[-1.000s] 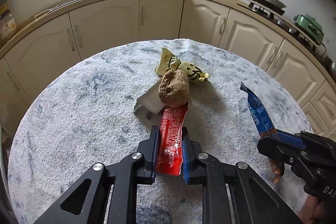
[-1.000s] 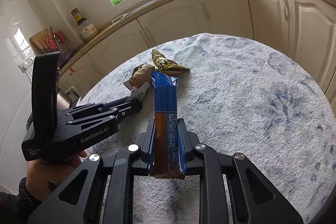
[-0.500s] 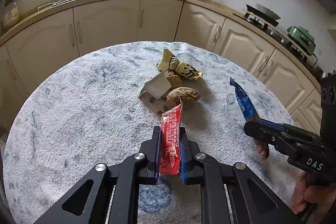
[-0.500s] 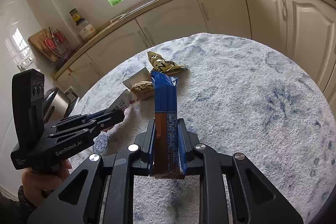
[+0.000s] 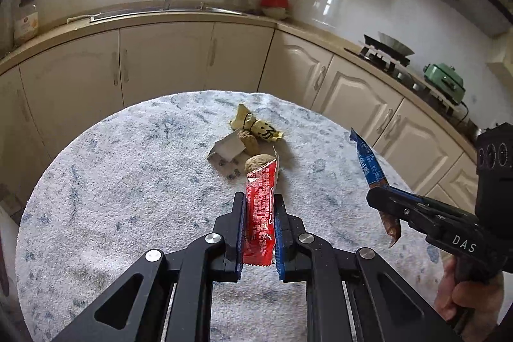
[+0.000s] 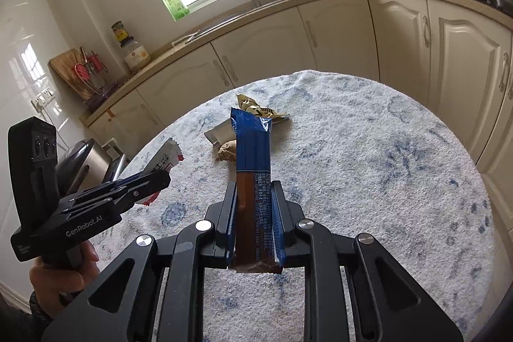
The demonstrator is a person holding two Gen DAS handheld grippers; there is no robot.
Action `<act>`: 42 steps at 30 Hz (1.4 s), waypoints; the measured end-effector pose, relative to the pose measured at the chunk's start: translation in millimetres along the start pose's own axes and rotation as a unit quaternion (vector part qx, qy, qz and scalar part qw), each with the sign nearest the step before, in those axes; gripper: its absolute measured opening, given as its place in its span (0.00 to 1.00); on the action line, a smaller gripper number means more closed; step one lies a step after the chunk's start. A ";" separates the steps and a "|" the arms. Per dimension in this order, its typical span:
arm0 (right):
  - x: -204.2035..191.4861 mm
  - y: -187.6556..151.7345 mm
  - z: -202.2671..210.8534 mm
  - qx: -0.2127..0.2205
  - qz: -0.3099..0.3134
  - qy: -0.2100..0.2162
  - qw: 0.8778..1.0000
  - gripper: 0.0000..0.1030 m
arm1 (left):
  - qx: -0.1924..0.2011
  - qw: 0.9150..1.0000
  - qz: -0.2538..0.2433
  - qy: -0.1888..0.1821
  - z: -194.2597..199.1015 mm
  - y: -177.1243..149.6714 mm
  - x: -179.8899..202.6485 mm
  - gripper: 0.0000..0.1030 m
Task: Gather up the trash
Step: 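Carry the red packet and snack bar toward the wastebasket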
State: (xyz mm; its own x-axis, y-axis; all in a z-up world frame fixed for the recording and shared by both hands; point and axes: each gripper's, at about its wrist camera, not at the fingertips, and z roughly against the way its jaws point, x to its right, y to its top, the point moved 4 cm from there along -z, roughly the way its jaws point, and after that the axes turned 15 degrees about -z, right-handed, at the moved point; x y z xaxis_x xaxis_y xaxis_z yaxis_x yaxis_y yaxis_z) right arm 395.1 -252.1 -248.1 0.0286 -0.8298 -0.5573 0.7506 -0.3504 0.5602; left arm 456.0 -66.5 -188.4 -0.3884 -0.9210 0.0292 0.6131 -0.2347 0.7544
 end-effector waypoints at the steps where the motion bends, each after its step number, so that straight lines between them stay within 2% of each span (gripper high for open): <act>1: -1.3 0.3 5.6 0.005 0.001 0.000 1.000 0.18 | 0.006 1.000 -0.002 -0.001 6.9 1.3 3.1 0.11; 9: -2.2 2.7 70.2 0.051 0.004 -0.002 0.999 0.18 | 0.055 0.998 -0.038 -0.020 57.0 16.8 51.0 0.11; 16: 13.8 11.2 137.2 0.105 0.000 -0.020 0.994 0.18 | 0.088 0.992 -0.073 -0.058 85.9 35.2 104.4 0.11; 20: 36.1 11.9 180.2 0.137 -0.009 -0.043 0.990 0.18 | 0.096 0.987 -0.094 -0.091 89.0 46.4 146.2 0.11; 24: 75.3 5.8 222.0 0.164 -0.036 -0.074 0.983 0.18 | 0.093 0.979 -0.118 -0.135 81.9 56.6 198.1 0.11; 29: 143.4 -11.9 265.7 0.185 -0.090 -0.123 0.971 0.18 | 0.070 0.967 -0.147 -0.195 55.6 64.2 268.7 0.11; 33: 208.5 -32.5 287.3 0.182 -0.142 -0.162 0.959 0.18 | 0.035 0.958 -0.170 -0.227 20.5 61.3 319.2 0.11; 35: 241.3 -43.4 290.1 0.175 -0.167 -0.175 0.954 0.18 | 0.010 0.954 -0.175 -0.243 -4.5 57.9 340.0 0.11; 42: 341.2 -80.4 265.5 0.132 -0.251 -0.197 0.939 0.18 | -0.090 0.944 -0.185 -0.259 -96.1 29.2 393.4 0.11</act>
State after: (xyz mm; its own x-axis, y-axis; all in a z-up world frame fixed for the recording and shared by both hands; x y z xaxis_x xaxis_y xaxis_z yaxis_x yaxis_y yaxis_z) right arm 169.2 -622.3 -320.6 -0.5701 -0.6089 -0.5516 0.4135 -0.7928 0.4477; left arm 387.1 -465.6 -217.9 -0.8538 -0.5022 0.1375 0.4593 -0.6020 0.6532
